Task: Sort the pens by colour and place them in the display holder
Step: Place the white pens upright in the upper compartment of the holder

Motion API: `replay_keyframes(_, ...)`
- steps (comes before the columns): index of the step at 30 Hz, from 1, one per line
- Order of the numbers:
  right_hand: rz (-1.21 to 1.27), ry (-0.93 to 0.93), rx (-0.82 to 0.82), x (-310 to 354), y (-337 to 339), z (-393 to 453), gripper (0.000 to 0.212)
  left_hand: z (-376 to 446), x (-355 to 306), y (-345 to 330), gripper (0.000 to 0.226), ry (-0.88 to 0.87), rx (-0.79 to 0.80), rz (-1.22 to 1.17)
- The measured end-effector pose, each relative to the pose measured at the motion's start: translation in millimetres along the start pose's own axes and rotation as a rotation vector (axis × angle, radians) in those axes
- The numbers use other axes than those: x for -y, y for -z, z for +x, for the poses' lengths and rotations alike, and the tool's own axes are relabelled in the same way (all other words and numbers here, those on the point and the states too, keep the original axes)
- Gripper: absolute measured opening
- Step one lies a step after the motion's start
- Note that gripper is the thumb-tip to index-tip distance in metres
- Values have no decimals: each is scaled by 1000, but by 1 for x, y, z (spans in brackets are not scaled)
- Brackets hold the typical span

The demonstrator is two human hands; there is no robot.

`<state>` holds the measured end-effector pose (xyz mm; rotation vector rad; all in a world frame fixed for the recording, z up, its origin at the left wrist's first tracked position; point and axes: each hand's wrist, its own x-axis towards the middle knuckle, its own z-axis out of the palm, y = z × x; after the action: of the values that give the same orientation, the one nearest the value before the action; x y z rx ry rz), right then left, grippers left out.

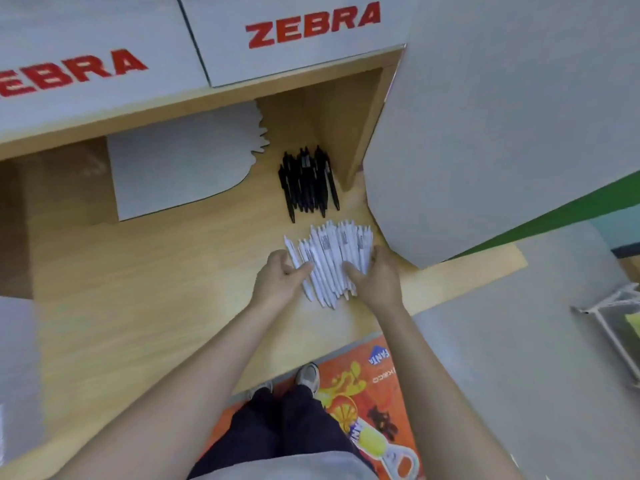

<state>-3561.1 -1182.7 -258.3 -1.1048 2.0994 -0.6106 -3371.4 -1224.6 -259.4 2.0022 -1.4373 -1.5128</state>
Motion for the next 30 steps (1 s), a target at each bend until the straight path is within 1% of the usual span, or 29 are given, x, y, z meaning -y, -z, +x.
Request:
replay_keyframes(2, 47, -9, 19, -3, -8, 11, 60, 11, -7, -7, 71, 29, -27, -73)
replay_keyframes(3, 55, -7, 36, 0, -10, 14, 59, 15, -9, -9, 72, 60, -38, -102)
replay_keyframes(5, 58, -17, 83, 5, -14, 19, 52, 21, -9, -9, 71, 115, -50, -142)
replay_keyframes(9, 37, -21, 158, 12, -25, 24, 57, 19, -4, 2, 50, 141, -66, -248)
replay_keyframes(12, 28, -9, 220, 24, -39, 18, 47, 12, 11, 15, 53, 160, -69, -305)
replay_keyframes(16, 12, 30, 319, 45, -65, 3, 50, -3, 37, 38, 57, 158, -103, -329)
replay_keyframes(19, 7, 78, 397, 68, -91, -16, 50, -14, 57, 61, 58, 190, -147, -339)
replay_keyframes(24, 56, 87, 506, 105, -135, -41, 52, -32, 96, 110, 33, 197, -216, -359)
replay_keyframes(27, 99, 43, 576, 124, -161, -52, 50, -41, 118, 137, 28, 221, -268, -406)
replay_keyframes(30, 68, 36, 615, 139, -180, -59, 46, -46, 134, 151, 23, 251, -341, -514)
